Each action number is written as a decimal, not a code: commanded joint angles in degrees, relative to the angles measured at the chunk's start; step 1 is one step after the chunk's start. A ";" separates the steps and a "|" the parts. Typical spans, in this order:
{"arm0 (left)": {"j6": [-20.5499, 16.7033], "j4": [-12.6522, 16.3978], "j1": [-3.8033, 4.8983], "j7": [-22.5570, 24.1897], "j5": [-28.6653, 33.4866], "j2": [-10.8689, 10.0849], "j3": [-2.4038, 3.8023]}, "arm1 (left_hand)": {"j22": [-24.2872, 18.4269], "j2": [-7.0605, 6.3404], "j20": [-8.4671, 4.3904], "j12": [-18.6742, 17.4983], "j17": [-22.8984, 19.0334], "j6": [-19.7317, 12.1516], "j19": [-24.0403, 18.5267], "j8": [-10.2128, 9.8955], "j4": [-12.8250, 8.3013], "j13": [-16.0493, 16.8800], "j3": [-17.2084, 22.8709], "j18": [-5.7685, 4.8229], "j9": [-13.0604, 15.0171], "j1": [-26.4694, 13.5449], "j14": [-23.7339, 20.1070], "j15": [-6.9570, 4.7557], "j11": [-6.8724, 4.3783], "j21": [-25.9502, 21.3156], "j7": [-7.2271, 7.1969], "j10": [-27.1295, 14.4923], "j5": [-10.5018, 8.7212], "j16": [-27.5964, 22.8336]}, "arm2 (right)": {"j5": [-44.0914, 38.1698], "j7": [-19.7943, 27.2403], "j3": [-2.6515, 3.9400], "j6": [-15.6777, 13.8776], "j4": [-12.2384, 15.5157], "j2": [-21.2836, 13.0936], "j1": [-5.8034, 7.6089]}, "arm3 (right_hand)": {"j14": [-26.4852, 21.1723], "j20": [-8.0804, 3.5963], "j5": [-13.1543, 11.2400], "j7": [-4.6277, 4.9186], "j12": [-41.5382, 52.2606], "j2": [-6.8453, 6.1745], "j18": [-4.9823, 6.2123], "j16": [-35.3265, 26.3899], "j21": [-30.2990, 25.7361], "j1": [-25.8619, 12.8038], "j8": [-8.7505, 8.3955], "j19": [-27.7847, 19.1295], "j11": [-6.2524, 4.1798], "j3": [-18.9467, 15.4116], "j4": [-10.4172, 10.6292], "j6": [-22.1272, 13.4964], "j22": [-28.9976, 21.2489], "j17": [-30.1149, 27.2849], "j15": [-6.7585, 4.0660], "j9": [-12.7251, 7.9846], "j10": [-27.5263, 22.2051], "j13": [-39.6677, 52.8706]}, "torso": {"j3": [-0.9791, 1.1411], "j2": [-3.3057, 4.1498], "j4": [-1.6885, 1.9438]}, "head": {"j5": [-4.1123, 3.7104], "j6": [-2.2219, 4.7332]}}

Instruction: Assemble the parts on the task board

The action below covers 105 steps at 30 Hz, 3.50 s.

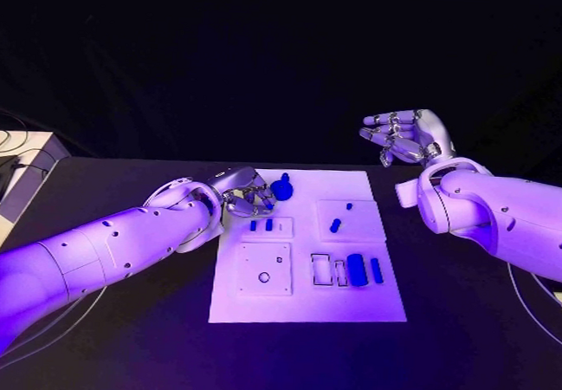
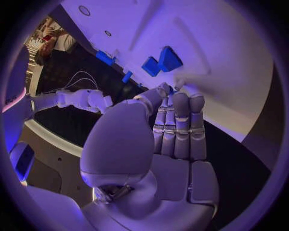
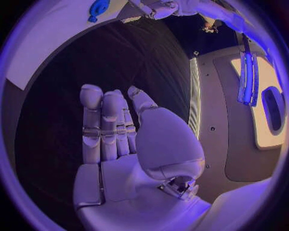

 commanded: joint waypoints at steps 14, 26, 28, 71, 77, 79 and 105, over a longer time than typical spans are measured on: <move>1.31 -0.19 -0.01 -0.21 -0.45 0.15 -0.11 | 0.15 0.42 0.35 0.33 0.03 0.03 -0.15 -0.05 0.18 0.07 -0.32 1.33 0.01 -0.25 -0.51 0.06 0.03 0.17 -0.26 -0.15 0.21 0.42 | 0.07 0.85 0.04 0.89 0.04 0.05 -0.01 | -0.35 -0.15 0.13 0.28 0.09 -0.01 0.64 0.30 0.15 -0.55 -0.19 2.92 -0.07 -0.18 0.18 0.07 0.05 -0.05 0.04 -0.04 0.39 0.07 | -0.05 -0.01 0.04 | -0.01 -0.33; 1.63 0.08 -0.02 -0.25 -0.63 -0.59 -0.11 | 0.23 0.47 0.34 0.32 0.00 0.11 -0.15 -0.06 0.04 0.07 -0.24 1.35 0.01 -0.06 -0.53 0.04 0.02 0.16 -0.24 -0.04 0.22 0.44 | 0.09 0.90 0.04 1.02 -0.01 0.04 -0.01 | -0.35 -0.15 0.13 0.28 0.09 -0.01 0.64 0.30 0.15 -0.55 -0.19 2.92 -0.07 -0.18 0.18 0.07 0.05 -0.05 0.04 -0.04 0.39 0.07 | -0.05 -0.03 0.02 | 0.09 -0.61; 1.59 0.11 -0.02 -0.26 -0.63 -0.69 -0.11 | 0.23 0.47 0.34 0.32 0.00 0.11 -0.15 -0.06 0.04 0.07 -0.24 1.35 0.01 -0.06 -0.53 0.04 0.02 0.16 -0.24 -0.04 0.22 0.44 | 0.09 0.91 0.04 1.02 -0.01 0.04 -0.01 | -0.35 -0.15 0.13 0.28 0.09 -0.01 0.64 0.30 0.15 -0.55 -0.19 2.92 -0.07 -0.18 0.18 0.07 0.05 -0.05 0.04 -0.04 0.39 0.07 | -0.04 -0.02 0.02 | 0.09 -0.60; 0.50 0.26 -0.03 -1.21 -2.14 -1.18 -0.09 | 0.55 0.72 0.28 0.41 -0.07 2.14 -0.21 -0.03 -0.19 0.12 -0.27 1.32 0.07 -0.35 -0.94 0.21 0.28 -0.11 -0.36 -1.14 0.21 0.56 | 0.05 0.93 0.04 0.94 0.03 -0.30 -0.01 | -0.41 -0.15 0.11 0.27 0.05 0.05 0.62 0.42 0.12 -0.48 -0.20 2.94 -0.08 -0.28 0.21 0.10 0.31 -0.20 0.04 -0.05 0.42 0.06 | -0.03 -0.04 0.05 | 0.16 -0.73; -0.08 0.12 -0.03 -1.76 -2.88 -1.21 -0.09 | 0.57 0.96 0.25 0.43 -0.06 2.38 -0.16 -0.01 -0.25 0.13 -0.23 1.32 0.07 -0.29 -0.95 0.18 0.24 -0.15 -0.36 -1.03 0.21 0.66 | 0.05 0.94 0.04 0.94 0.03 -0.30 -0.01 | -0.41 -0.15 0.11 0.27 0.05 0.05 0.62 0.42 0.12 -0.48 -0.20 2.94 -0.08 -0.28 0.21 0.10 0.31 -0.20 0.04 -0.05 0.42 0.06 | -0.04 -0.04 0.04 | 0.19 -0.71; -0.36 0.04 -0.03 -1.93 -3.09 -1.22 -0.09 | 0.58 1.02 0.22 0.42 -0.06 2.43 -0.13 -0.02 -0.30 0.13 -0.21 1.33 0.07 -0.27 -0.95 0.16 0.23 -0.16 -0.35 -0.98 0.21 0.68 | 0.05 0.94 0.04 0.94 0.02 -0.30 -0.01 | -0.41 -0.15 0.11 0.27 0.05 0.05 0.62 0.42 0.12 -0.48 -0.20 2.94 -0.08 -0.28 0.21 0.10 0.31 -0.20 0.04 -0.05 0.42 0.06 | -0.05 -0.04 0.04 | 0.20 -0.69; -1.50 0.22 -0.03 -2.17 -2.61 -0.66 -0.09 | 0.62 1.11 0.18 0.43 -0.14 2.64 -0.02 -0.02 -0.36 0.14 -0.29 1.30 0.07 -0.53 -0.91 0.13 0.16 -0.31 -0.35 -0.79 0.21 0.75 | 0.05 0.93 0.04 0.99 0.03 -0.31 -0.01 | -0.41 -0.15 0.11 0.28 0.03 0.10 0.63 0.46 -0.08 -0.55 -0.21 2.96 -0.07 -0.34 0.29 0.11 0.40 -0.33 0.04 -0.05 0.42 0.06 | 0.07 -0.01 -0.04 | 0.15 -0.73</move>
